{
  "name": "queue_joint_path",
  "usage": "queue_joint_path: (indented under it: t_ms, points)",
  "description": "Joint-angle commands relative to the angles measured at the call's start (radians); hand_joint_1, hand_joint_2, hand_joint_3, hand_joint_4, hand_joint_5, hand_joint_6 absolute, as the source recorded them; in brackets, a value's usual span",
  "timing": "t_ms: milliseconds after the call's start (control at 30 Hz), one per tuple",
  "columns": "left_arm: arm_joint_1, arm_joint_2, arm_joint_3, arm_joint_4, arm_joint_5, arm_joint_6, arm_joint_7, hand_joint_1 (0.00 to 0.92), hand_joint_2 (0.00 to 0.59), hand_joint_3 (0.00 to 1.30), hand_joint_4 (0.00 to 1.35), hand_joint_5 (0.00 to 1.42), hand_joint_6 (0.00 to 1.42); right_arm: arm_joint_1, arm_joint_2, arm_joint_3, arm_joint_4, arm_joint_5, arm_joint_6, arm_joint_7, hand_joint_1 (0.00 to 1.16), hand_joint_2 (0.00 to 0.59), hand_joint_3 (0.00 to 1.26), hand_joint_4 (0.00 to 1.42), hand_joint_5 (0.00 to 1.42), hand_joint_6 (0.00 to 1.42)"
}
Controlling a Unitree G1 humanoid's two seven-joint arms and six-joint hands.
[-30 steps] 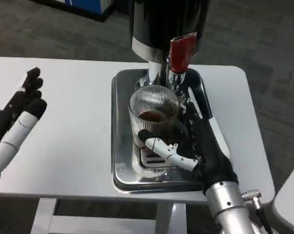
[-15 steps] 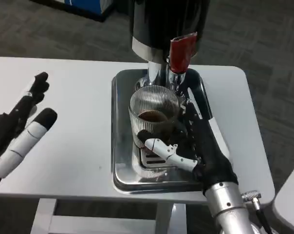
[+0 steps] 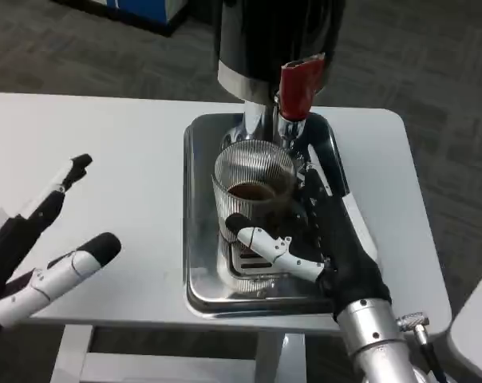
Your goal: Grasp the cup under the faucet to collect the drink, then remove the cup.
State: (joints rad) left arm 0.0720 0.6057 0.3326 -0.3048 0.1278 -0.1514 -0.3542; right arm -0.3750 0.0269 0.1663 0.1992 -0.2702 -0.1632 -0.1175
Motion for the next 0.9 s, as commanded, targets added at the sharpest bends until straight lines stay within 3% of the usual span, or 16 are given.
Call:
queue_joint_path:
  t_ms: [33, 333, 900]
  points:
    - [0.015, 0.046, -0.014, -0.027, 0.074, -0.033, -0.005, 0.0, 0.08, 0.0, 0.0, 0.0, 0.0, 0.027, 0.001, 0.007, 0.012, 0.005, 0.027, 0.015, 0.74, 0.172, 0.0, 0.2, 0.21, 0.21]
    - [0.03, 0.071, -0.02, -0.058, 0.133, -0.027, -0.01, 0.0, 0.075, 0.0, 0.0, 0.0, 0.0, 0.024, 0.002, 0.008, -0.005, 0.006, 0.04, 0.019, 0.74, 0.173, 0.0, 0.19, 0.21, 0.21]
    - [0.045, 0.076, 0.001, -0.048, 0.12, -0.019, -0.011, 0.0, 0.078, 0.0, 0.0, 0.0, 0.0, 0.035, 0.015, 0.026, -0.057, -0.001, 0.065, 0.012, 0.73, 0.161, 0.0, 0.14, 0.16, 0.2]
